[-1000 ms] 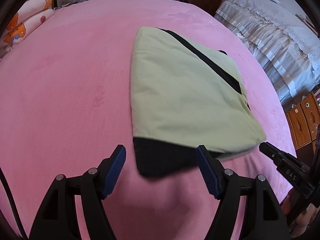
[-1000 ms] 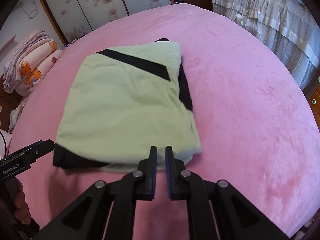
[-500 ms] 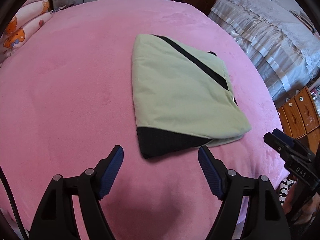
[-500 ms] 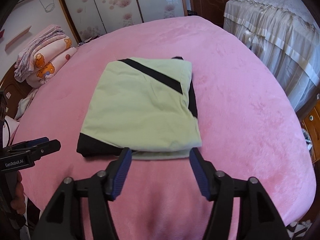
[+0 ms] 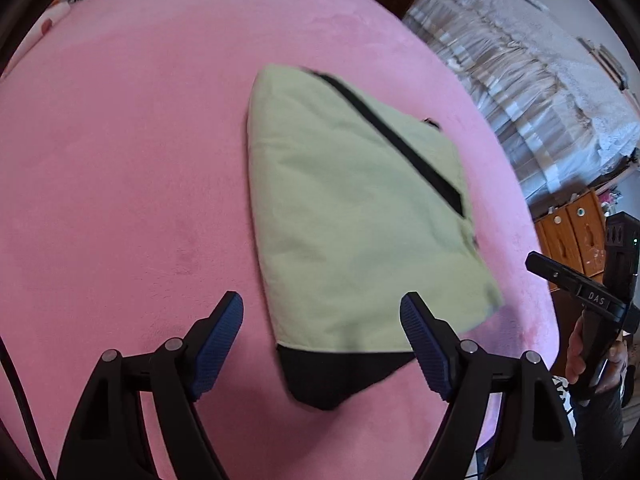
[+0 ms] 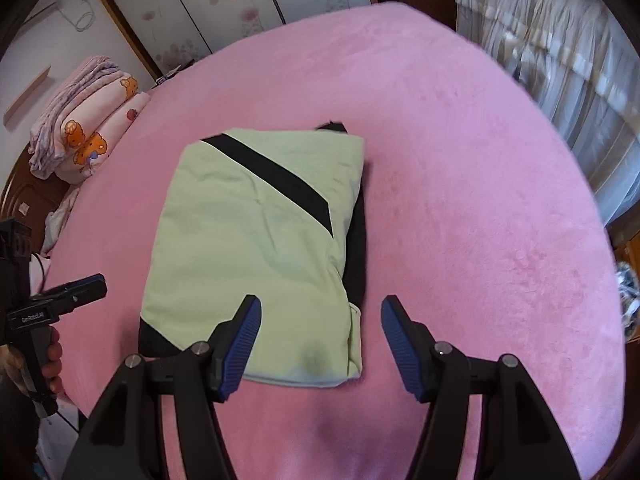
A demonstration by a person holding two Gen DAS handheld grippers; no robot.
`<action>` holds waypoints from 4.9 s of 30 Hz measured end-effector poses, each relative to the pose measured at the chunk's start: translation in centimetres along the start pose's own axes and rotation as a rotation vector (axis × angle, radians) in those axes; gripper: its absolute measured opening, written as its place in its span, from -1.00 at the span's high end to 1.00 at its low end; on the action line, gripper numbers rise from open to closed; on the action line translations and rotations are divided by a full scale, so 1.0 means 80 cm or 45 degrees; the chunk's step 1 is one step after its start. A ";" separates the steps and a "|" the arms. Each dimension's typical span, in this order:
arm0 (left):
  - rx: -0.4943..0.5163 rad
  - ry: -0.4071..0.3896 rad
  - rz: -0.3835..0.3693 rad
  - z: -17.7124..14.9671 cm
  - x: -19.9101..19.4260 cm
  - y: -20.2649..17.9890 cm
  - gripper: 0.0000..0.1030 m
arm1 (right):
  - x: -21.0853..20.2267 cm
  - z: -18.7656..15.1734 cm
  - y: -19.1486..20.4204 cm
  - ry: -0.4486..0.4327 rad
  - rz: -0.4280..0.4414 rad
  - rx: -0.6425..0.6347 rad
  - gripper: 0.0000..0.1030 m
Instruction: Fold large clothes
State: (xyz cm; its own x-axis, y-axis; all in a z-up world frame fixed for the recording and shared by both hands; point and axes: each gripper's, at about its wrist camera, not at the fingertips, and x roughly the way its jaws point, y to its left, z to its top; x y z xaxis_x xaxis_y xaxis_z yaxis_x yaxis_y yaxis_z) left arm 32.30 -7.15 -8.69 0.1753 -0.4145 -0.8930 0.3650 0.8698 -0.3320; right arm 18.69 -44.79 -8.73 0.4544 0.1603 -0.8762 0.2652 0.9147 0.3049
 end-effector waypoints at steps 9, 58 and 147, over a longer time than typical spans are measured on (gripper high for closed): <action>-0.128 0.094 -0.118 0.007 0.094 0.043 -0.55 | 0.102 0.008 -0.058 0.126 0.229 0.179 -0.21; 0.043 -0.005 -0.019 0.008 0.060 -0.015 0.35 | 0.125 0.018 0.061 0.059 0.264 -0.038 0.81; -0.168 -0.499 0.574 0.086 -0.229 0.278 -0.74 | 0.148 0.105 0.499 -0.159 -0.043 -0.460 0.68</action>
State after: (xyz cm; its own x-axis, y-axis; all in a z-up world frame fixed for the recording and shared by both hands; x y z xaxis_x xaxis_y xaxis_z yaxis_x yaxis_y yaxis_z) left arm 43.47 17.95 2.41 0.6189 -0.0438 -0.7843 0.0646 0.9979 -0.0048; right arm 41.79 -9.51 -3.81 0.5566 0.1014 -0.8246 -0.0250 0.9941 0.1054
